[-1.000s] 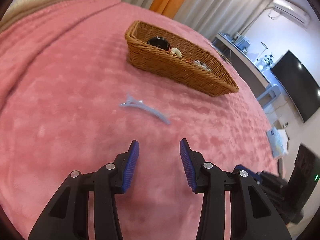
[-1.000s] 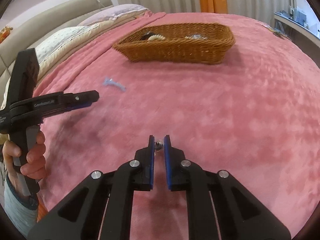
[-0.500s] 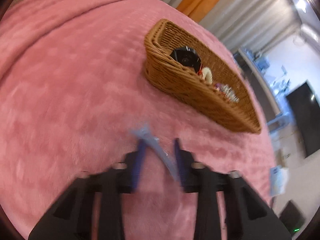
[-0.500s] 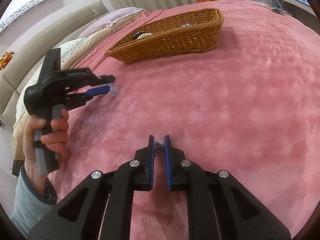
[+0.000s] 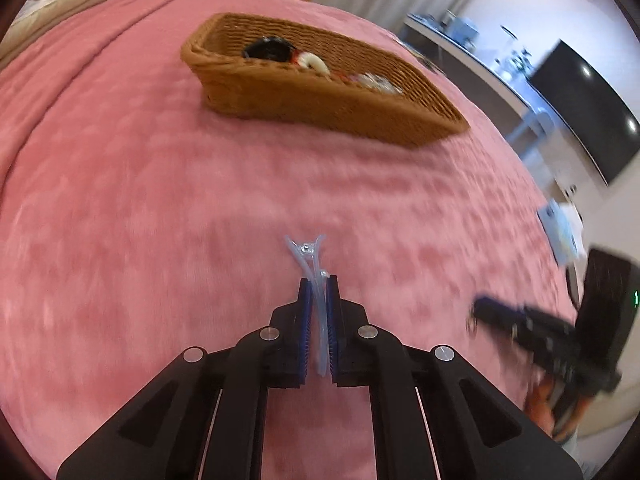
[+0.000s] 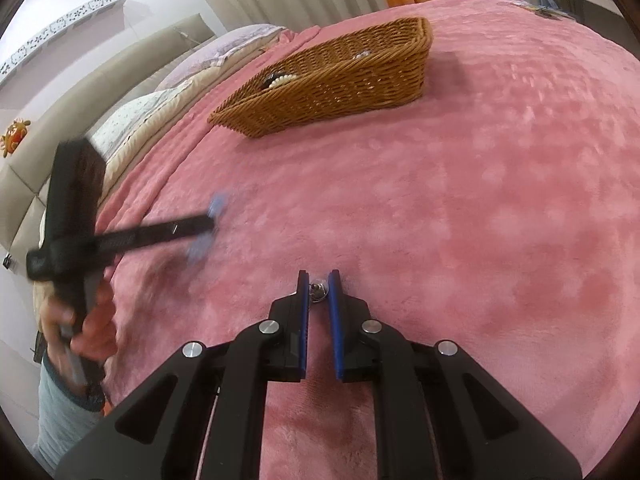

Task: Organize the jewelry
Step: 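Grasp the clear hair clip with the left tool while the right grasps the ring charm, then carry the hair clip and ring charm over the basket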

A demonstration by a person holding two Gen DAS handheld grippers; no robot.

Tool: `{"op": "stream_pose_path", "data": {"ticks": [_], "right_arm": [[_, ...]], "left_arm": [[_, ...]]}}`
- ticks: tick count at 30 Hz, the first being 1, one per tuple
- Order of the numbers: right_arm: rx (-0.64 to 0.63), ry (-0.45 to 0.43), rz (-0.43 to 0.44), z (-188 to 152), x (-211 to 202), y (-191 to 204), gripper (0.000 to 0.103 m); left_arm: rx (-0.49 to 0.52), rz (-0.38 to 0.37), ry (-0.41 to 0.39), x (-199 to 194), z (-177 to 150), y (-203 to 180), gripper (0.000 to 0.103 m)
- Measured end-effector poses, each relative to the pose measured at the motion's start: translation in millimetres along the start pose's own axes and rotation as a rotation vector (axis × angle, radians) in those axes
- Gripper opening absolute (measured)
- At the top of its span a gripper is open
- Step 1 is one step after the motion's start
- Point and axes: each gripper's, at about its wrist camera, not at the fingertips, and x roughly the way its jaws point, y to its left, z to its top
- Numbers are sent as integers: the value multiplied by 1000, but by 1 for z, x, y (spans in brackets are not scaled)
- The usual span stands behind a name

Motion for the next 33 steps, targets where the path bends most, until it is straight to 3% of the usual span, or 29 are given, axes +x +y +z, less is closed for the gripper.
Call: {"op": "stream_pose_path", "data": {"ticks": [3,5,7,14,17,22,27,29,32,33], "right_arm": [[8,-7,11,0,-7,0,13],[28,-1,25,-2,-11,-2,36],[32,-17,15,-5,-20,-4,43],[-140,24,-106,-18,-17,27,43],[-155,37,-148,-17,-10,33,42],[-136,57,-146,-8,-1,33,36],[-139,57,-186,-3,11,39,30],[-156,54,-203,-3,16,43,18],[-204,38,-207,-7,16,51,17],[-212,32,-201,-8,15,52,17]], "left_arm": [[2,3,7,-4,-9,-1,9],[6,20,-7,-5,-12,-2,17],[-2,25,-22,-8,-17,1,25],[-32,24,-65,-25,-30,17,27],[-30,26,-73,-28,-32,17,28],[9,4,-91,-31,-36,6,41],[39,64,-87,-19,-37,-6,41],[50,93,-92,-17,-38,-9,38],[80,139,-92,-14,-41,-14,7],[82,141,-99,-16,-42,-14,7]]}}
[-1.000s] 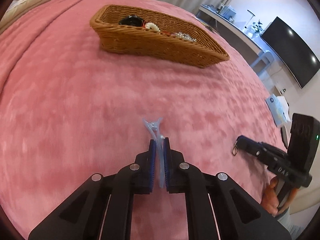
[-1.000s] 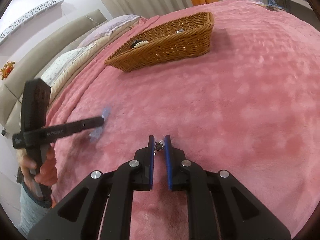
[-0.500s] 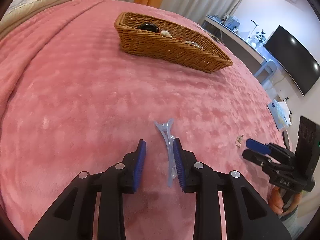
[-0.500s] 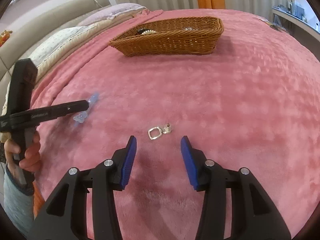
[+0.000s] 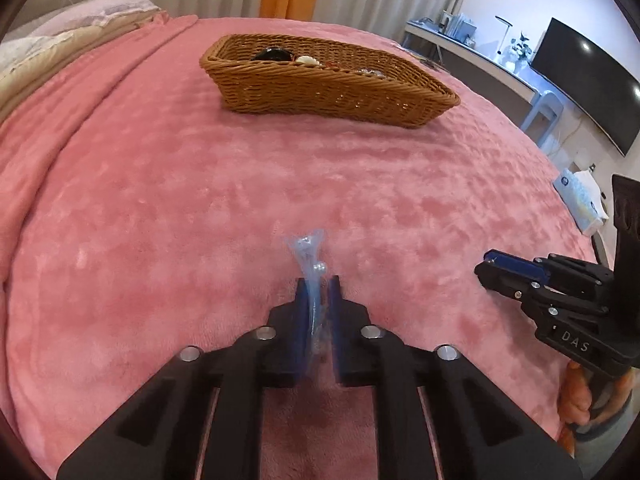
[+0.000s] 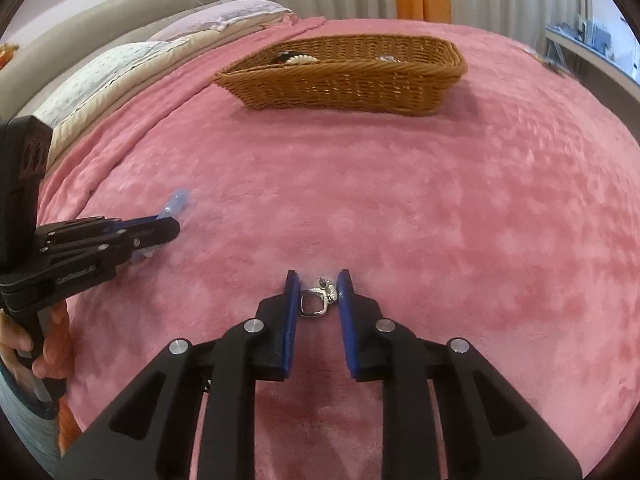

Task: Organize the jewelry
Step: 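Carry the hair clip and ring charm over the basket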

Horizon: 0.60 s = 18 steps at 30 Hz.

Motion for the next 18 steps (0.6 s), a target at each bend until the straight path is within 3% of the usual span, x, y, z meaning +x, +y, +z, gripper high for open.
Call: {"op": "stream_pose_path", "data": {"ticks": [11,18], "right_arm": [[-37,-103,30,-2,-32,7,17],[-74,-246,4,47,-87,5,17]], "left_arm": [[42,-71,-110,-27,-7,-6,6],[74,-108,-235,-66,25,-21,6]]}}
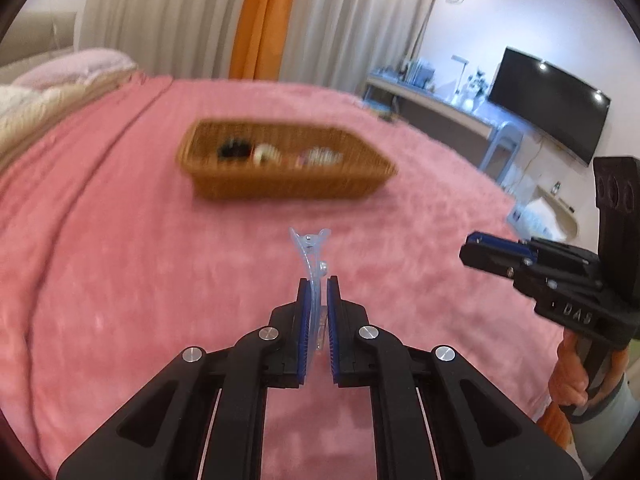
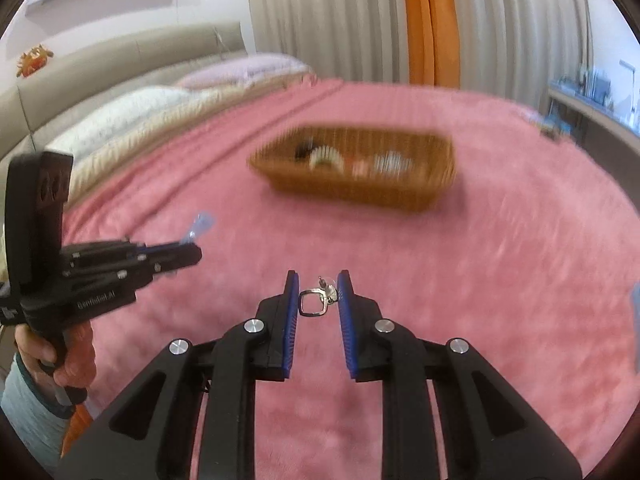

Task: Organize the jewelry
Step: 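Carry the hair clip and ring charm over the basket, then open both tools to drop the items into the basket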

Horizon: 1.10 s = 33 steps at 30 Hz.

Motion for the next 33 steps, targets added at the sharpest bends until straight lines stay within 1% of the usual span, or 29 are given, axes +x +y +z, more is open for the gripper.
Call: {"op": "stream_pose_path", "data": {"ticks": [2,4,7,10,13,15,18,22,25,27,30,32,33], "right_arm": [[-11,-43,-10,28,-5,-5,17],[-20,-83,-24,54,-5,-10,17],[-26,-122,-41,89,9,-19,17],[-9,-124,-33,113,32,-30,17],[20,-106,-31,129,64,-46,17],[60,-74,-15,135,92,-61,17],[96,-32,-16,136,127,-78,17],[152,58,7,127,174,-98,17],[162,106,11,119,195,-103,17],[164,129,16,116,203,-105,17],[164,152,15,114,210,-106,17],[163,169,18,113,215,-106,17],[165,174,17,112,215,-106,18]], "left_arm": [[6,-4,-38,-5,18,-3,6],[10,-9,-80,-6,44,-5,6],[14,-12,-131,-1,80,-8,6],[6,-20,-161,16,111,-6,6],[-4,-26,-164,40,132,-3,6],[-14,-27,-157,60,140,2,6],[-31,-22,-135,90,144,10,6],[-65,-12,-73,137,140,26,6],[-91,-12,-19,166,135,40,7],[-96,-11,7,177,130,47,7],[-98,-7,26,184,126,54,7],[-110,-16,30,185,126,58,7],[-113,-18,29,185,125,59,9]]}}
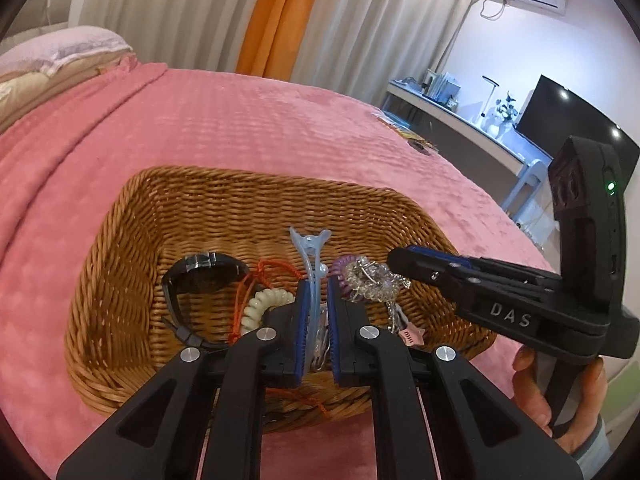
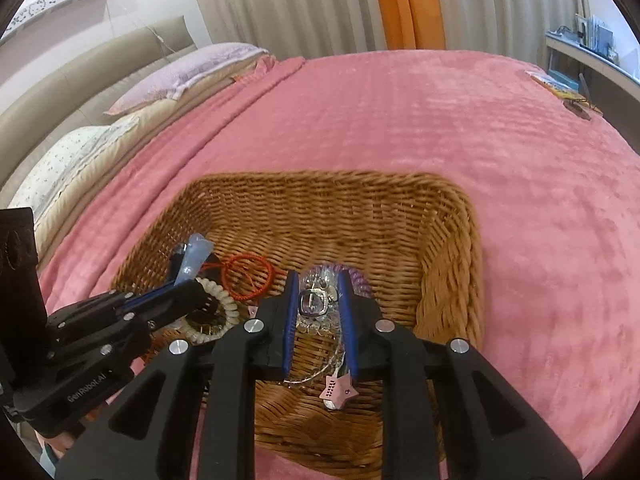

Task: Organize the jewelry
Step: 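Open both tools to drop the items into the basket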

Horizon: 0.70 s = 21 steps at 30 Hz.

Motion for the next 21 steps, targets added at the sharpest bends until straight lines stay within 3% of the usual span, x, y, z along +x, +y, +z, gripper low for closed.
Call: {"op": "stream_pose_path", "data": {"ticks": [3,7,16,18,20,21], "right_arm": [[7,7,17,0,0,-2,18],[13,-38,21,0,-13,-5,29],[6,-172,39,-5,-81,9,30],[-13,-213,39,-14,-103,18,32],[-21,-257,42,-26,-123,26,52],[-28,-291,47,-36,-136,30,56]], "left_arm": [[5,-7,-17,-5,-2,0,29],[20,-12,-51,-16,-3,-5,38],[12,-8,-170,-68,-5,-17,47],[29,13,-216,-90,-10,-25,59],[42,61,-273,-114,-19,-35,69],[50,78,-298,-125,-26,-39,71]]}}
